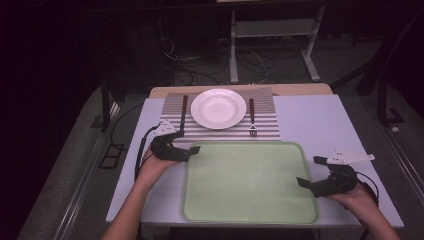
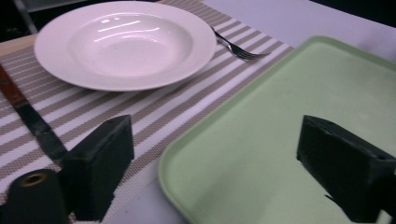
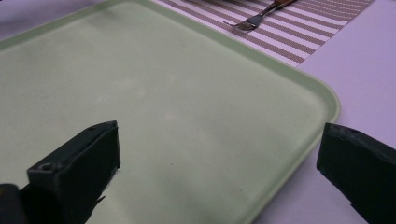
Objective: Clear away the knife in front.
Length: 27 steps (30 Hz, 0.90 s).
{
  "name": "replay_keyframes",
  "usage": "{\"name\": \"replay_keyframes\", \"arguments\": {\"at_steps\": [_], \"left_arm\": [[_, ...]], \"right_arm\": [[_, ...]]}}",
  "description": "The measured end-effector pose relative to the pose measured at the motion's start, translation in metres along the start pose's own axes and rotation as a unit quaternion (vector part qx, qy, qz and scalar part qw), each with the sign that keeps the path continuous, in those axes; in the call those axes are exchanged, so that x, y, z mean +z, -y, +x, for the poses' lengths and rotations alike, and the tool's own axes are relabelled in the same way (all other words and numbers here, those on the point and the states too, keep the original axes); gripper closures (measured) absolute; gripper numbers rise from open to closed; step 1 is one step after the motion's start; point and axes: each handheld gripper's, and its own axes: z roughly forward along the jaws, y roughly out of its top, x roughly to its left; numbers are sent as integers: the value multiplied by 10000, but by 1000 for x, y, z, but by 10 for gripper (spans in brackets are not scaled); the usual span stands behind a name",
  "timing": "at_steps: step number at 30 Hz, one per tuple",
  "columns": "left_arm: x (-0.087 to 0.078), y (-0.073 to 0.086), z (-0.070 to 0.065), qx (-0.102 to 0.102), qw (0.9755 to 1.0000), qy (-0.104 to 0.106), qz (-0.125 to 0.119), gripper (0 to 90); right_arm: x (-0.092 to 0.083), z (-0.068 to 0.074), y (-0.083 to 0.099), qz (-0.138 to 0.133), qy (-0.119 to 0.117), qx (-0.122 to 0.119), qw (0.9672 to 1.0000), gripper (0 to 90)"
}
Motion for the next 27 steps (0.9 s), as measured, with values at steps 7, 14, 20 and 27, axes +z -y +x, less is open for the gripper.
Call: {"name": "replay_keyframes", "arguments": {"at_steps": [7, 14, 20, 27], "left_arm": [[4, -4, 17, -83, 9998, -193, 25, 175], [8, -8, 31, -113, 9993, -363, 33, 283], [17, -12, 41, -145, 9983, -557, 123, 420], [28, -12, 53, -266, 9959, -789, 347, 625]], "right_arm": [[0, 0, 0, -3, 2, 14, 10000, 0], [0, 0, 0, -2, 1, 22, 10000, 0], [1, -1, 0, -3, 9, 43, 10000, 0], [1, -1, 1, -16, -16, 70, 10000, 0]]}}
